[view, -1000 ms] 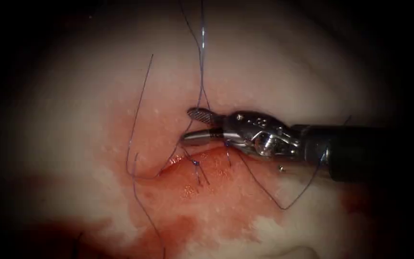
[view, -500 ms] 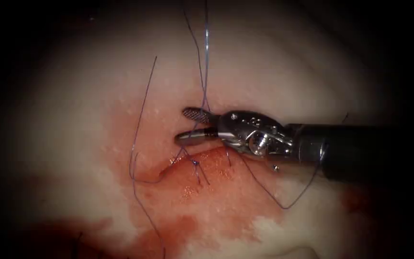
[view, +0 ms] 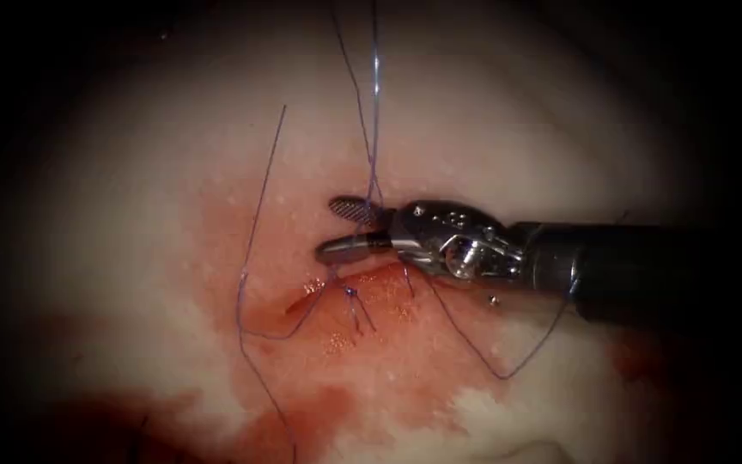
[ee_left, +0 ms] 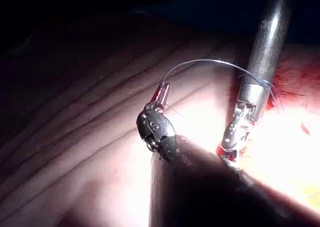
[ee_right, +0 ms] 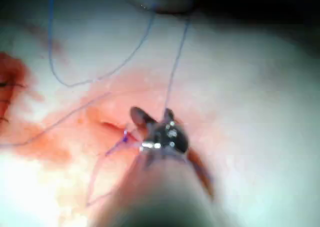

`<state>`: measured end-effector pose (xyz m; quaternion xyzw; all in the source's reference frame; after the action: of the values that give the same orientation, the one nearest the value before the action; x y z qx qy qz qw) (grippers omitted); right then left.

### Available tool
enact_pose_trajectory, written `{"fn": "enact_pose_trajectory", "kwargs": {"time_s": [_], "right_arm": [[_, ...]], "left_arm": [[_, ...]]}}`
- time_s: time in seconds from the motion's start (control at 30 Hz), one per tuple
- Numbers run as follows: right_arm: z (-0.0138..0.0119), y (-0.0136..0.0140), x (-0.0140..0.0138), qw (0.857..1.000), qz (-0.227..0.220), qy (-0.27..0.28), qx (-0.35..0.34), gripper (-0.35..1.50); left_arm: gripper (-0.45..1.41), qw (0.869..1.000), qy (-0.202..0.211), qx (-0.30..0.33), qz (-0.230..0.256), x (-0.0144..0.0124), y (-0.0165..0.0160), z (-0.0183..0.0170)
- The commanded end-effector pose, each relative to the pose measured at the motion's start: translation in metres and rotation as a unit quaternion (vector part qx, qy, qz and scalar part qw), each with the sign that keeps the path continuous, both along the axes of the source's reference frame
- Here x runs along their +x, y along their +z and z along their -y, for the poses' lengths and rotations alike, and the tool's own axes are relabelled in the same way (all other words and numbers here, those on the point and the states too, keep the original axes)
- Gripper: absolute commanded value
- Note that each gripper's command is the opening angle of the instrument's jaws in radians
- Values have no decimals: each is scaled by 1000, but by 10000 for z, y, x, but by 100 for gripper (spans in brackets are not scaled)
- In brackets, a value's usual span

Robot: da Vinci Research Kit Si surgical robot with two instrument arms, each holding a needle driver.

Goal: Wound Closure

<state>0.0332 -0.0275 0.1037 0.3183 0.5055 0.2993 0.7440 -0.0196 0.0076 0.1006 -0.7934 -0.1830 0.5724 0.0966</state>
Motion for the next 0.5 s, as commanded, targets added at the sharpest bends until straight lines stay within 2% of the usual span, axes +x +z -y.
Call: {"fn": "enact_pose_trajectory", "kwargs": {"time_s": [0.03,0.07,0.2,0.3,0.33,0.4,0.43,0.5], "right_arm": [[-2,0,7,1000,-5,-4,0,14],[-6,-5,5,1000,-10,-1,-3,-35],[-11,-16,6,999,-5,15,-40,-35],[-11,-13,8,999,-18,23,-44,-35],[-12,-11,7,998,-14,36,-49,5],[-14,-13,1,995,11,79,-61,108],[-16,-15,-4,993,21,96,-64,137],[-26,-31,-26,991,32,117,-56,143]], "left_arm": [[-45,1000,0,-2,0,-6,5,-4],[-45,1000,0,-2,0,-7,5,-3],[-45,1000,2,-2,0,-6,5,-3],[-45,1000,4,-2,2,-3,5,-5],[-45,1000,6,-2,3,1,6,-6],[-45,1000,6,-5,0,5,8,-8],[-45,1000,7,-8,-6,9,11,-10],[-45,1000,2,-10,-27,23,22,-17]]}}
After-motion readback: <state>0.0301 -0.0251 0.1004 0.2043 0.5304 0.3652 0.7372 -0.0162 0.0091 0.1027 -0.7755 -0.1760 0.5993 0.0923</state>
